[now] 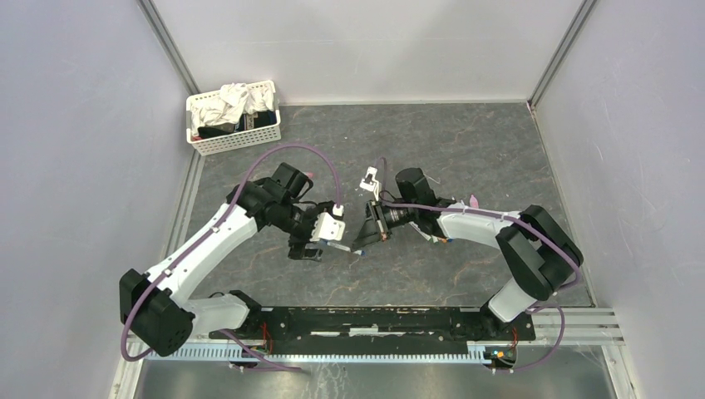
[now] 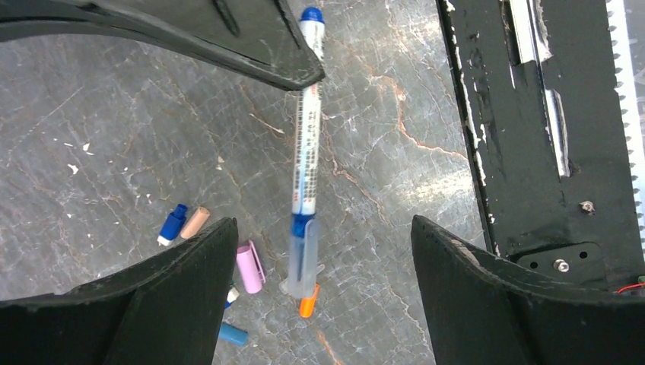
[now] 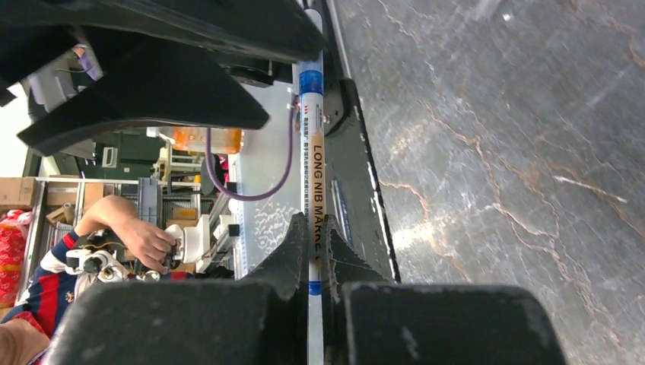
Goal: Open the pen caps
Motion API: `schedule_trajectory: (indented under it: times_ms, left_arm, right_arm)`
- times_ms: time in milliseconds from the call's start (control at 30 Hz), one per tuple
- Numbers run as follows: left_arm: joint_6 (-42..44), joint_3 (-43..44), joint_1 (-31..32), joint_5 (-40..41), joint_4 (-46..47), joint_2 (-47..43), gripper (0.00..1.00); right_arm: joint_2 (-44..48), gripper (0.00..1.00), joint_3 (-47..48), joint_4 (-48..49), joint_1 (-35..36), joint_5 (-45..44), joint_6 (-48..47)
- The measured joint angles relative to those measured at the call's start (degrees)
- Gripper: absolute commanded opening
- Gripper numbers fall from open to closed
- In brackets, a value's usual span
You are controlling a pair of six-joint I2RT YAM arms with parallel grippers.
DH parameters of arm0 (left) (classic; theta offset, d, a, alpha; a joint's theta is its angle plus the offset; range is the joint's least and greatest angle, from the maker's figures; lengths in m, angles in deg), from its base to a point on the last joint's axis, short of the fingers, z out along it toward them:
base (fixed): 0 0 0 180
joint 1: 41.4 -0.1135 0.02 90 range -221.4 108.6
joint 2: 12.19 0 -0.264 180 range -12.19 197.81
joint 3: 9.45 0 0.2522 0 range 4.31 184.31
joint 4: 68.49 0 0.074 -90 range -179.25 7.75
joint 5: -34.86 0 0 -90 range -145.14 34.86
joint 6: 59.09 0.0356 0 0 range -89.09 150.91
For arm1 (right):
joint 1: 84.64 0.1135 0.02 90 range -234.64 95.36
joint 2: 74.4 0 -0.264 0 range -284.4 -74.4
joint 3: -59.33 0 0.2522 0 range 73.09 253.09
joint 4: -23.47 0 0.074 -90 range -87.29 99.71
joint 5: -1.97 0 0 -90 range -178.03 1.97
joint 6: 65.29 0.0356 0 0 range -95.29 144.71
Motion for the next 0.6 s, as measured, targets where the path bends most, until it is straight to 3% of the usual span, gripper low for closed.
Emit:
schedule_trajectory:
  times_ms: [200, 367, 533, 567, 600]
  left_arm:
    - [1.66, -2.29, 0.0, 0.7, 0.07, 0.0, 0.72]
    - [2.47, -3.34, 0.0, 1.6, 0.87, 0.02, 0.42]
    - [2.51, -3.04, 0.0, 1.6, 2.23, 0.02, 0.24]
    - [2.51, -2.93, 0.0, 1.6, 2.36, 0.02, 0.17]
    - [2.51, -2.75, -0.02, 1.64, 2.56, 0.02, 0.08]
  right_arm:
    - [0.83, 0.0, -0.02, 6.19, 0.0, 1.29, 5.77]
    - [1.22, 0.0, -0.26, 9.81, 0.0, 1.79, 9.27]
    - [1.25, 0.0, -0.33, 10.67, 0.11, 2.58, 10.71]
    - [1.25, 0.02, -0.33, 10.84, 0.11, 2.62, 10.84]
    - [1.25, 0.11, -0.33, 10.99, 0.11, 2.73, 10.97]
